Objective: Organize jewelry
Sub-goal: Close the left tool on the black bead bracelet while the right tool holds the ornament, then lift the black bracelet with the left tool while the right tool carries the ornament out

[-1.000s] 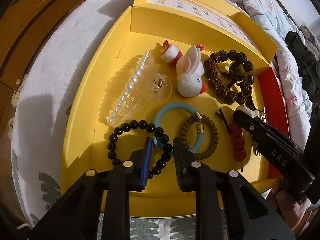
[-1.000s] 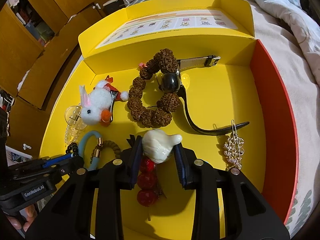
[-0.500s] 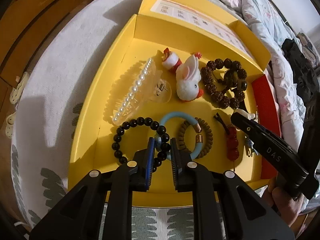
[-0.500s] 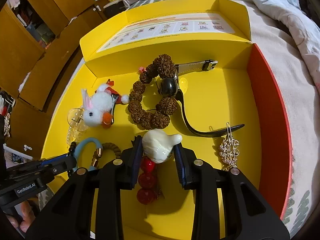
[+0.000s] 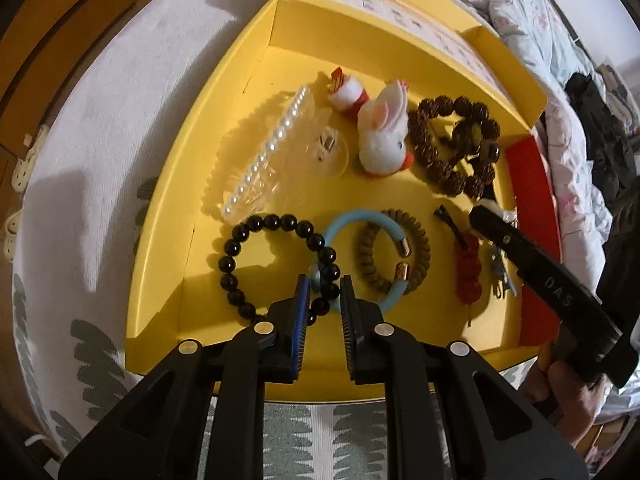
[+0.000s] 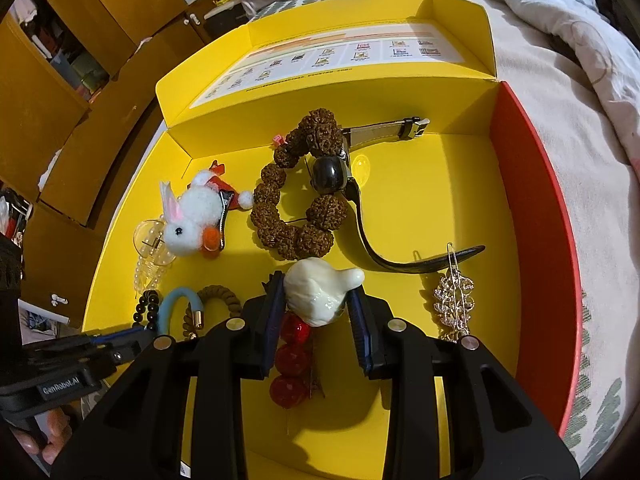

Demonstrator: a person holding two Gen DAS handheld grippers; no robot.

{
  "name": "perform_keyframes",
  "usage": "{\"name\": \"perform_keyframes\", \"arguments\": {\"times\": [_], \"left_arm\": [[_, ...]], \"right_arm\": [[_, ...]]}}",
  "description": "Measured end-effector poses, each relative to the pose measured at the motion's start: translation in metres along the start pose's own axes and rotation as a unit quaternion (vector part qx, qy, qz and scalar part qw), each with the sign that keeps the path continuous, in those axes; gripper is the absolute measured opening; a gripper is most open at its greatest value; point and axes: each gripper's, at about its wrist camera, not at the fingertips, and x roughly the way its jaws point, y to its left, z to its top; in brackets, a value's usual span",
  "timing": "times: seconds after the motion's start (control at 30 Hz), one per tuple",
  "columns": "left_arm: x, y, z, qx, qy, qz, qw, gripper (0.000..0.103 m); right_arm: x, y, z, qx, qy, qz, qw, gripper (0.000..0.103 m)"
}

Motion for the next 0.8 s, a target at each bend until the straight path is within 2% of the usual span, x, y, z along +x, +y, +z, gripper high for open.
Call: {"name": "perform_keyframes", "arguments": {"times": [0.27,0.57,0.8], "left_arm": [[-0.005,0.012,0.013,-0.026,-0.02,-0.01,0.9994,0.016],[0.011,0.015,0.034,-0.056,-0.005,-0.027,0.9981,0.016],[0.015,0.016,0.031,-0.064,0.003,-0.027,0.9976,0.016]], "right_arm": [[0.001,-0.001,0.001,0.001,-0.001,0.001,1.0,0.031],[0.003,-0.002,0.002,0.002,0.001,-0.002,1.0,0.031],[0.005,-0.002,0.002,0.001,0.002,-0.004,1.0,0.031]]}}
